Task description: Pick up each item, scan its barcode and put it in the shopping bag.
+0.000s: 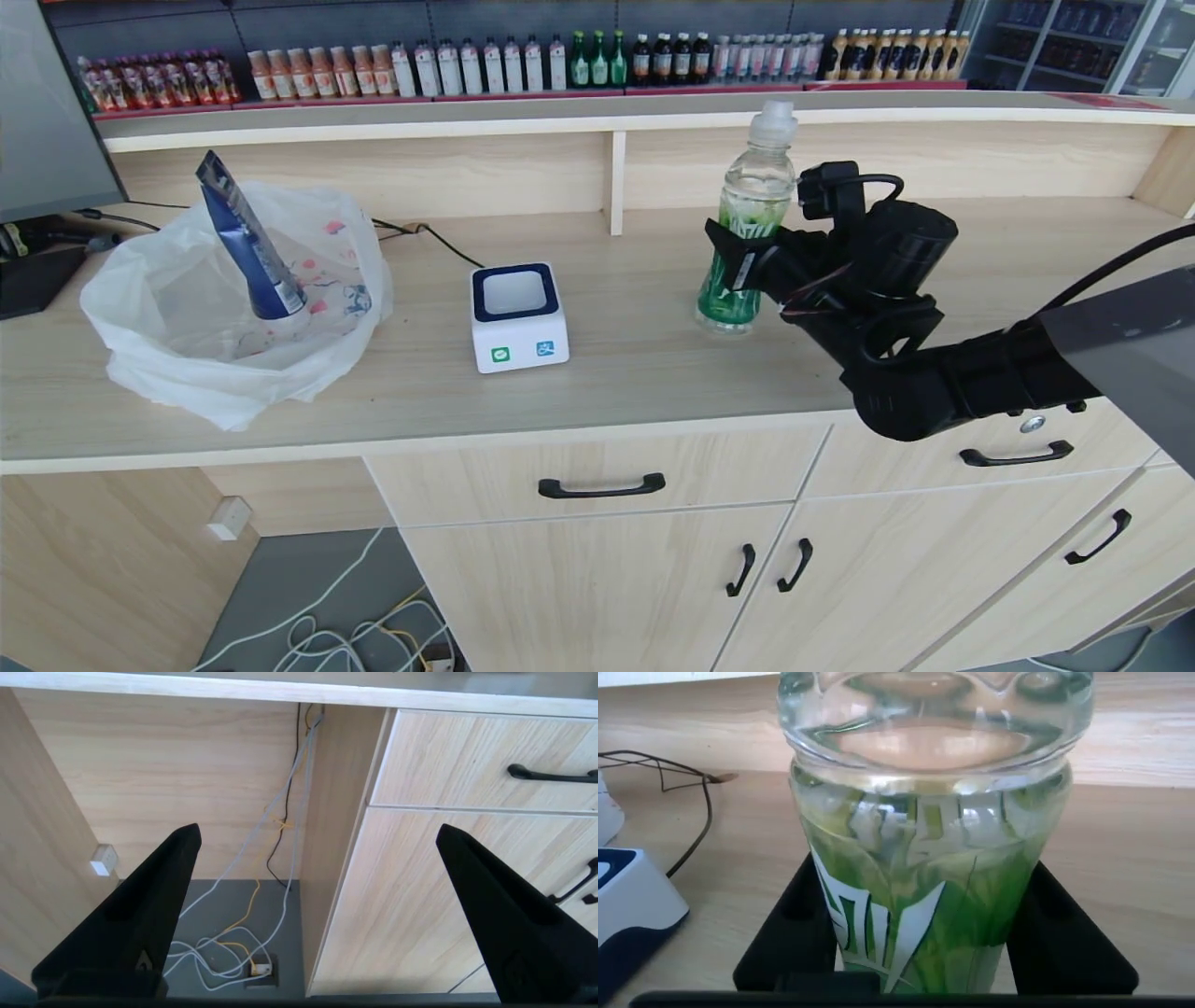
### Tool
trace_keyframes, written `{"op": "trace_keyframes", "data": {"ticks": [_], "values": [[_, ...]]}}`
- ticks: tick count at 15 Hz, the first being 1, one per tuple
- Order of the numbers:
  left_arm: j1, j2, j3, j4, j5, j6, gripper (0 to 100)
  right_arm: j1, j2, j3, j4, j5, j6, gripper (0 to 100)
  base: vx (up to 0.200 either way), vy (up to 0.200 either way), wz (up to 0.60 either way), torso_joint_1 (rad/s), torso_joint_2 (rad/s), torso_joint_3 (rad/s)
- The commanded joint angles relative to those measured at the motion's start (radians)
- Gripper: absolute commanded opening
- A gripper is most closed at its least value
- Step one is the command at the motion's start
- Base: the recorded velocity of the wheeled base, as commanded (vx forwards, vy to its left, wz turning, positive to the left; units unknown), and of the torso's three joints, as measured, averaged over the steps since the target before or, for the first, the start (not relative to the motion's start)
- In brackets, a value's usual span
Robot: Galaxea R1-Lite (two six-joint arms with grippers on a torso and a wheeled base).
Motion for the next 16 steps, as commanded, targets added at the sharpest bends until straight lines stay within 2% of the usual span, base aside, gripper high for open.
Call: {"op": "trace_keyframes", "data": {"ticks": [1, 6, 12, 15, 16], "values": [[0.0, 0.0, 0.0, 0.0, 0.0, 0.0, 100, 0.001, -0.017, 0.001, 0.0, 0.0, -0.002, 0, 0.0, 0.0, 0.0, 0.0, 0.0, 0.0], [0.0, 0.0, 0.0, 0.0, 0.0, 0.0, 100, 0.001, -0.06, 0.002, 0.002, 0.0, -0.037, 0, 0.0, 0.0, 0.0, 0.0, 0.0, 0.0], [0.0, 0.0, 0.0, 0.0, 0.0, 0.0, 100, 0.006, -0.177, 0.01, 0.066, 0.0, -0.08, 0, 0.0, 0.0, 0.0, 0.0, 0.0, 0.0], [0.0, 0.0, 0.0, 0.0, 0.0, 0.0, 100, 0.007, -0.266, 0.068, 0.078, 0.0, -0.101, 0, 0.0, 0.0, 0.0, 0.0, 0.0, 0.0], [0.0, 0.0, 0.0, 0.0, 0.0, 0.0, 100, 0.007, -0.336, 0.144, 0.078, 0.0, -0.103, 0, 0.0, 0.0, 0.0, 0.0, 0.0, 0.0]]}}
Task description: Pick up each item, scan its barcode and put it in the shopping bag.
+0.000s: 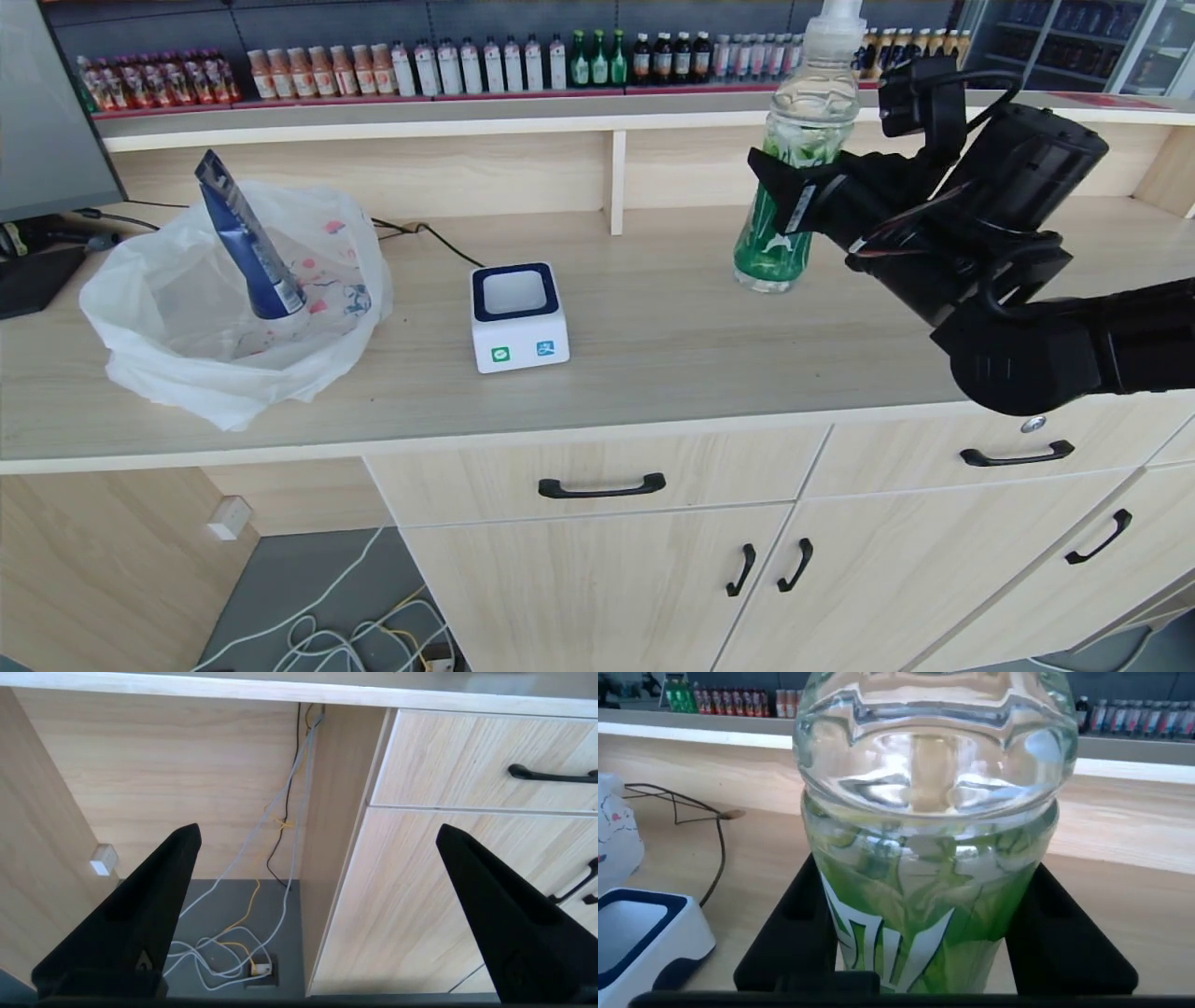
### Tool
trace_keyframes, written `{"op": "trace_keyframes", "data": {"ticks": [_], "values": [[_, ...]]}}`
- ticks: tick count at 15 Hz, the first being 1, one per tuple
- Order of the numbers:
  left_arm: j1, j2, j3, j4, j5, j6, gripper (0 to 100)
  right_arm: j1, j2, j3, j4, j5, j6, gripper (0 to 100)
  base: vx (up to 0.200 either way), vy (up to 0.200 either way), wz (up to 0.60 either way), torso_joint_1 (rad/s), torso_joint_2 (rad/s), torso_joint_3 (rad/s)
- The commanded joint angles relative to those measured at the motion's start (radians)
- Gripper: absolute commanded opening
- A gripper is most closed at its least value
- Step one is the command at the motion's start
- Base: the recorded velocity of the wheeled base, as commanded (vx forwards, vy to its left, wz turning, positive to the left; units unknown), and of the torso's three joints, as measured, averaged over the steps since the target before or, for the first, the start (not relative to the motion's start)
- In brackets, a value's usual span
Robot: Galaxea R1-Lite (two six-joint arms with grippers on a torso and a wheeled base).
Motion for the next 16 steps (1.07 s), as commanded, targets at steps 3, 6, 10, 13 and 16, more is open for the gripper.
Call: {"op": "trace_keyframes", "data": {"ticks": [3, 6, 10, 13, 16], "values": [[0.0, 0.0, 0.0, 0.0, 0.0, 0.0, 100, 0.0, -0.233, 0.243, -0.001, 0.002, -0.002, 0, 0.0, 0.0, 0.0, 0.0, 0.0, 0.0], [0.0, 0.0, 0.0, 0.0, 0.0, 0.0, 100, 0.001, -0.369, 0.418, -0.004, 0.005, -0.005, 0, 0.0, 0.0, 0.0, 0.0, 0.0, 0.0], [0.0, 0.0, 0.0, 0.0, 0.0, 0.0, 100, 0.001, -0.547, 0.651, -0.004, 0.02, 0.0, 0, 0.0, 0.0, 0.0, 0.0, 0.0, 0.0], [0.0, 0.0, 0.0, 0.0, 0.0, 0.0, 100, 0.001, -0.647, 0.774, -0.004, 0.051, 0.029, 0, 0.0, 0.0, 0.0, 0.0, 0.0, 0.0], [0.0, 0.0, 0.0, 0.0, 0.0, 0.0, 100, 0.038, -0.748, 0.914, -0.002, 0.059, 0.095, 0, 0.0, 0.0, 0.0, 0.0, 0.0, 0.0]]}}
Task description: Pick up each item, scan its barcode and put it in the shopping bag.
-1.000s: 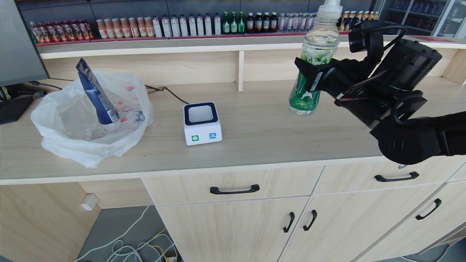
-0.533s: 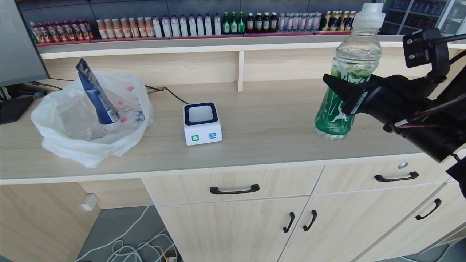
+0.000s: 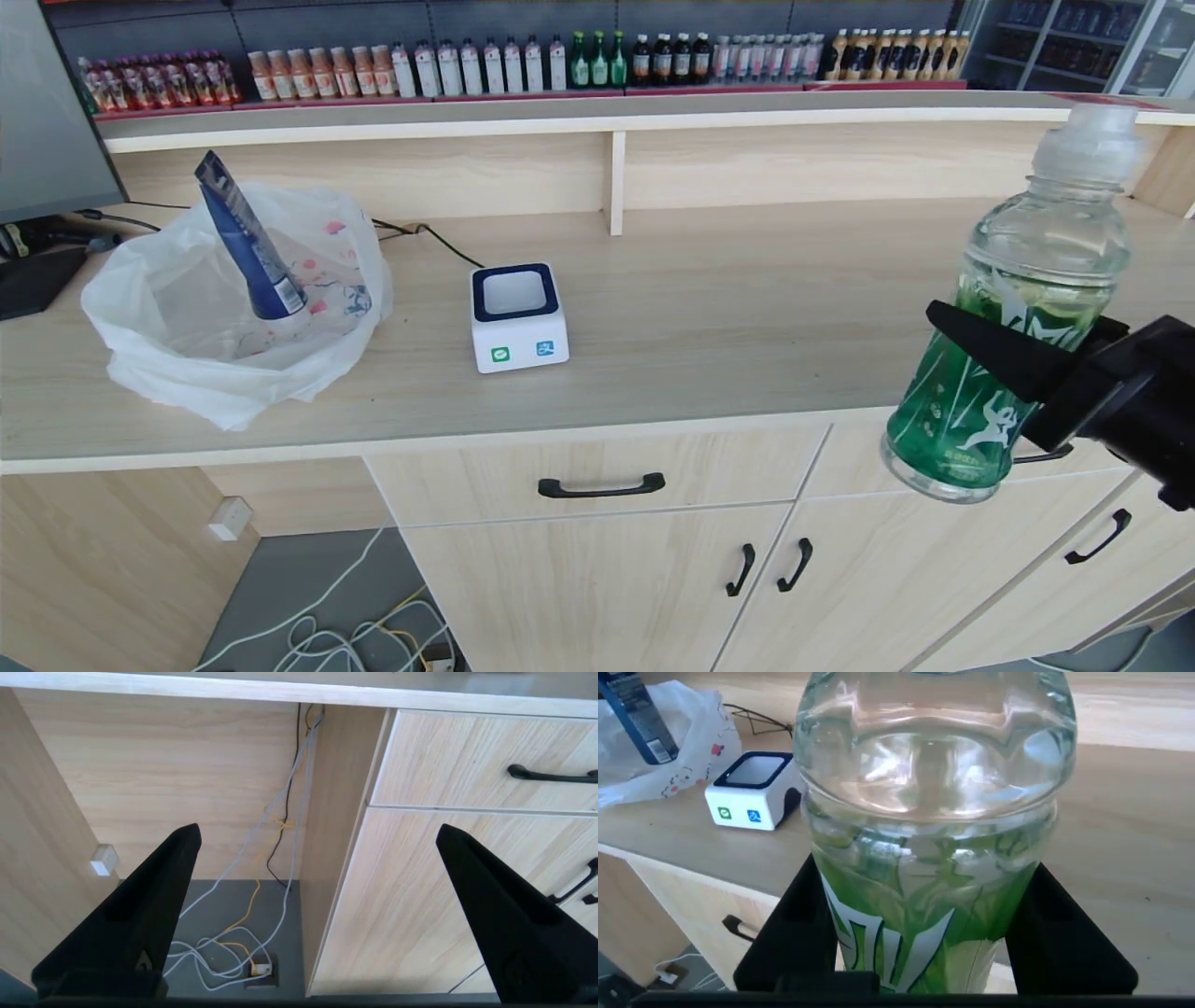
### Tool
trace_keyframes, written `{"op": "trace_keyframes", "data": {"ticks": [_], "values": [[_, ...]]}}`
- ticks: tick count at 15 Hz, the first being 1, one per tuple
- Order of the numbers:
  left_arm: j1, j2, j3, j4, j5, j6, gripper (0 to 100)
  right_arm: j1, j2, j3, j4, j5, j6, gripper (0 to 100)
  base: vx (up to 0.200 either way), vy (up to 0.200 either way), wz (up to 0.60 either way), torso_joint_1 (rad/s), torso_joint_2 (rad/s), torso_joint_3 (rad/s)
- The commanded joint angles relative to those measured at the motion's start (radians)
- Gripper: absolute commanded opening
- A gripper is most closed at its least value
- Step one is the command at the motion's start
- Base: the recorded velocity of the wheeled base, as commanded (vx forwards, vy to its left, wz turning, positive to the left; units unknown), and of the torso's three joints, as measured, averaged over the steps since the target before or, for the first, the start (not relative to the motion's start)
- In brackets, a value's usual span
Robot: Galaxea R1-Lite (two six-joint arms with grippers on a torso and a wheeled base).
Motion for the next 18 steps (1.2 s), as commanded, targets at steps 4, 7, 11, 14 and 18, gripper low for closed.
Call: {"op": "trace_keyframes", "data": {"ticks": [4, 7, 11, 14, 18], "values": [[0.0, 0.0, 0.0, 0.0, 0.0, 0.0, 100, 0.106, -0.134, 0.128, 0.001, 0.005, 0.019, 0, 0.0, 0.0, 0.0, 0.0, 0.0, 0.0], [0.0, 0.0, 0.0, 0.0, 0.0, 0.0, 100, 0.117, -0.145, 0.109, 0.0, 0.006, 0.024, 0, 0.0, 0.0, 0.0, 0.0, 0.0, 0.0], [0.0, 0.0, 0.0, 0.0, 0.0, 0.0, 100, 0.221, -0.152, 0.095, 0.001, 0.006, -0.194, 0, 0.0, 0.0, 0.0, 0.0, 0.0, 0.0], [0.0, 0.0, 0.0, 0.0, 0.0, 0.0, 100, 0.328, -0.128, 0.099, 0.001, 0.006, -0.399, 0, 0.0, 0.0, 0.0, 0.0, 0.0, 0.0], [0.0, 0.0, 0.0, 0.0, 0.0, 0.0, 100, 0.335, -0.1, 0.15, 0.0, 0.033, -0.577, 0, 0.0, 0.0, 0.0, 0.0, 0.0, 0.0]]}}
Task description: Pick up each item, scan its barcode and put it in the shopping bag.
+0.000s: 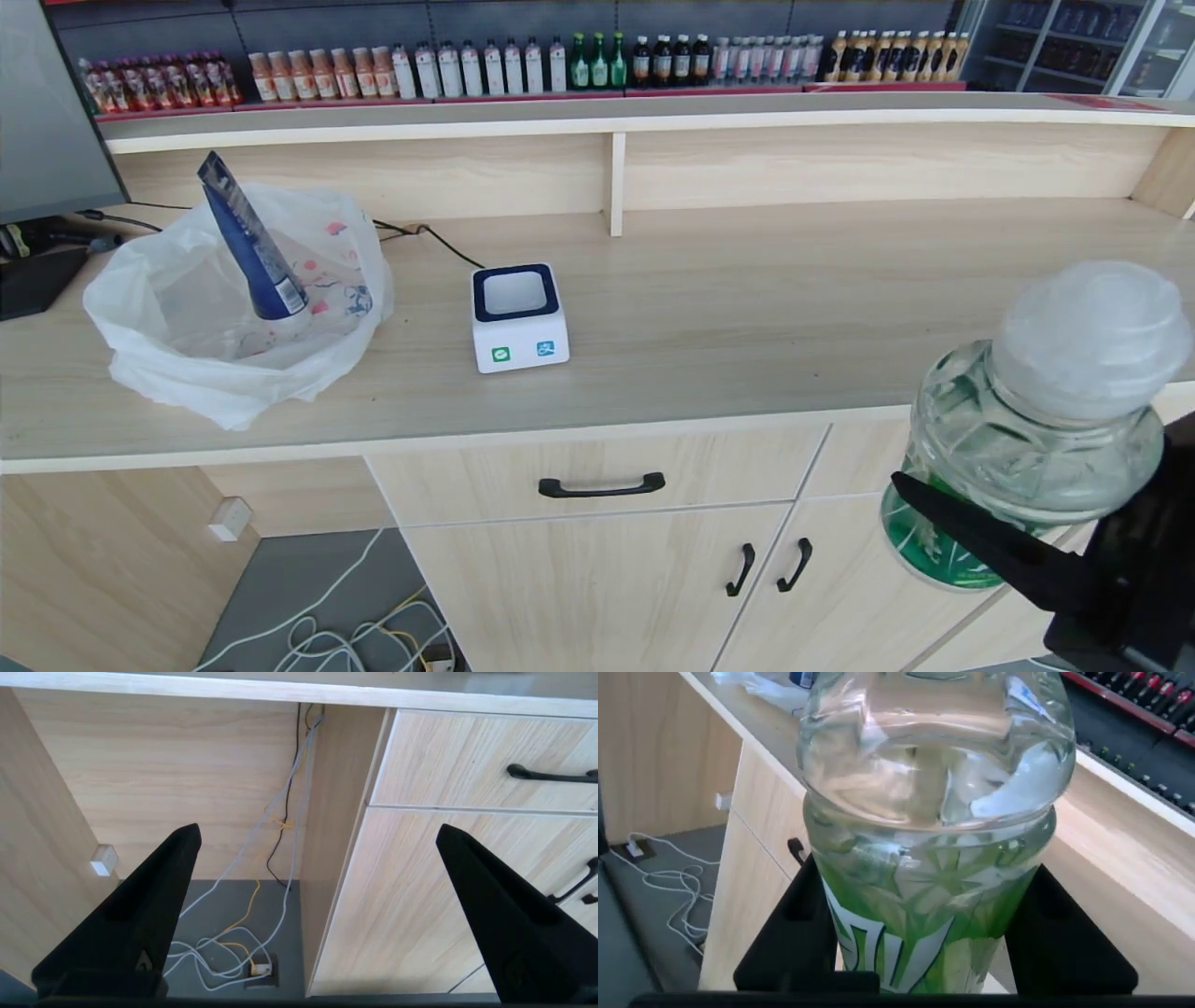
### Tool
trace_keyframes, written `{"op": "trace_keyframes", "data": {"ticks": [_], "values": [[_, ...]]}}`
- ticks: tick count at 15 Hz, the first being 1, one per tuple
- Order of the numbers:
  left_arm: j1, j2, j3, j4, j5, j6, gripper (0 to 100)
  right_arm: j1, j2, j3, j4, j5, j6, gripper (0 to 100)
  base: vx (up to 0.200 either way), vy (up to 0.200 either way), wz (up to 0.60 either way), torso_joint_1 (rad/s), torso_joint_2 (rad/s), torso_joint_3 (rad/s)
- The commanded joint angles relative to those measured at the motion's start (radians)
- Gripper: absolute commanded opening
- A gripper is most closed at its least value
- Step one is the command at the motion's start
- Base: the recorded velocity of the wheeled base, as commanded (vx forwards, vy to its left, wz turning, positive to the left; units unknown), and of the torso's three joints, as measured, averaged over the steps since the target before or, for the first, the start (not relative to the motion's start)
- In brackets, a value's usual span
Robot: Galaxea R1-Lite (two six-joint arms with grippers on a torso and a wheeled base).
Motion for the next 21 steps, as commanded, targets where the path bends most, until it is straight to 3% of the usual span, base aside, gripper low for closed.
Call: {"op": "trace_keyframes", "data": {"ticks": [1, 7, 13, 15, 21], "values": [[0.0, 0.0, 0.0, 0.0, 0.0, 0.0, 100, 0.003, 0.03, 0.005, -0.001, 0.02, -0.044, 0, 0.0, 0.0, 0.0, 0.0, 0.0, 0.0], [0.0, 0.0, 0.0, 0.0, 0.0, 0.0, 100, 0.029, 0.156, -0.143, -0.003, 0.175, -0.316, 0, 0.0, 0.0, 0.0, 0.0, 0.0, 0.0], [-0.002, 0.0, 0.0, 0.0, 0.0, 0.0, 100, 0.146, 0.156, -0.068, -0.017, 0.175, -0.526, 0, 0.0, 0.0, 0.0, 0.0, 0.0, 0.0], [0.0, 0.0, 0.0, 0.0, 0.0, 0.0, 100, 0.152, 0.157, -0.033, -0.083, 0.175, -0.667, 0, 0.0, 0.0, 0.0, 0.0, 0.0, 0.0], [0.0, 0.0, 0.0, 0.0, 0.0, 0.0, 100, 0.259, 0.254, 0.09, -0.368, 0.174, -0.813, 0, 0.0, 0.0, 0.0, 0.0, 0.0, 0.0]]}}
